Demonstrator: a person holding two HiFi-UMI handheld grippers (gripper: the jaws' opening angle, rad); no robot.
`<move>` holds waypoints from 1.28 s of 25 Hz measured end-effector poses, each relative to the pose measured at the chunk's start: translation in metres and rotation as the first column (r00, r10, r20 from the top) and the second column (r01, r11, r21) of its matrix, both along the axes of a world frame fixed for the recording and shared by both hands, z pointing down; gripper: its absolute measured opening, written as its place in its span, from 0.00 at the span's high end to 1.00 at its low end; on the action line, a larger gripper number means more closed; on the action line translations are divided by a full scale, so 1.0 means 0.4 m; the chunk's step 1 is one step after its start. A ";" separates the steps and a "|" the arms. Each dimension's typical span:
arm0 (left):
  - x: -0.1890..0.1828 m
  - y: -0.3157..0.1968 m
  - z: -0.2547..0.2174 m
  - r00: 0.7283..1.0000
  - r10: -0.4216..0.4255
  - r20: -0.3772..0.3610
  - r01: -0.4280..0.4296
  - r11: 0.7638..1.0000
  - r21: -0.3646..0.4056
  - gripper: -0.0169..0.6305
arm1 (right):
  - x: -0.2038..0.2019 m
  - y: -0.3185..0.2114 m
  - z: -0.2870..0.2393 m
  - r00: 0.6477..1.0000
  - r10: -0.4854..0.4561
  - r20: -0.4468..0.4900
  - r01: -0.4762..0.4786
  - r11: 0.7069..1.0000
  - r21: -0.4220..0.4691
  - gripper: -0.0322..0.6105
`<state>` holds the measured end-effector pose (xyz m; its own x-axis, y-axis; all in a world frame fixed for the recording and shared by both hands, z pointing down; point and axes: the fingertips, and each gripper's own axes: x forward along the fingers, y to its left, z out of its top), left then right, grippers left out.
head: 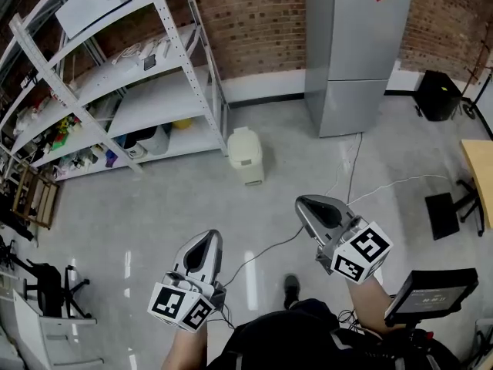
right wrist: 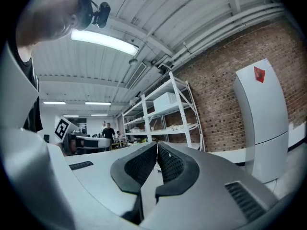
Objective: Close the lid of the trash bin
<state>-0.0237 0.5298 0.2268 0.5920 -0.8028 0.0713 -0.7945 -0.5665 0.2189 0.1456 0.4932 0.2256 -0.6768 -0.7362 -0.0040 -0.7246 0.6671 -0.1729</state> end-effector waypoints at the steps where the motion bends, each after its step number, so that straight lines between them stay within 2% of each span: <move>1: -0.008 0.026 0.001 1.000 0.003 -0.005 -0.003 1.000 0.006 0.99 | -0.009 0.024 -0.001 1.000 0.005 -0.006 -0.005 1.000 0.002 0.94; 7: -0.097 0.210 0.013 0.999 0.030 -0.040 -0.029 0.999 0.029 0.99 | -0.099 0.187 0.004 0.999 0.042 -0.034 -0.041 0.999 0.007 0.94; 13: -0.149 0.410 0.025 0.993 0.115 -0.037 -0.114 0.992 0.046 0.99 | -0.182 0.380 0.039 0.997 0.071 -0.036 -0.073 0.996 -0.059 0.94; 20: -0.189 0.566 0.018 0.996 0.075 -0.044 -0.072 0.995 0.062 0.99 | -0.242 0.574 0.009 0.996 0.043 -0.081 -0.046 0.998 -0.047 0.94; 25: -0.149 0.662 -0.018 0.997 0.062 -0.038 -0.059 0.996 0.072 0.99 | -0.207 0.683 -0.033 0.998 0.016 -0.065 -0.017 1.000 -0.002 0.94; 29: -0.070 0.741 -0.026 0.997 0.059 -0.040 -0.056 0.996 0.064 0.99 | -0.118 0.757 -0.029 0.999 0.022 -0.040 -0.022 1.000 0.001 0.94; 32: 0.007 0.809 -0.025 0.998 0.058 -0.038 -0.056 0.998 0.039 0.99 | -0.041 0.826 -0.012 0.999 0.029 -0.019 -0.029 0.999 -0.030 0.94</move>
<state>-0.0210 0.8534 0.2166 0.6386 -0.7693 0.0174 -0.7518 -0.6190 0.2271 0.1292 0.8234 0.2210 -0.6548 -0.7551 0.0310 -0.7469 0.6403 -0.1794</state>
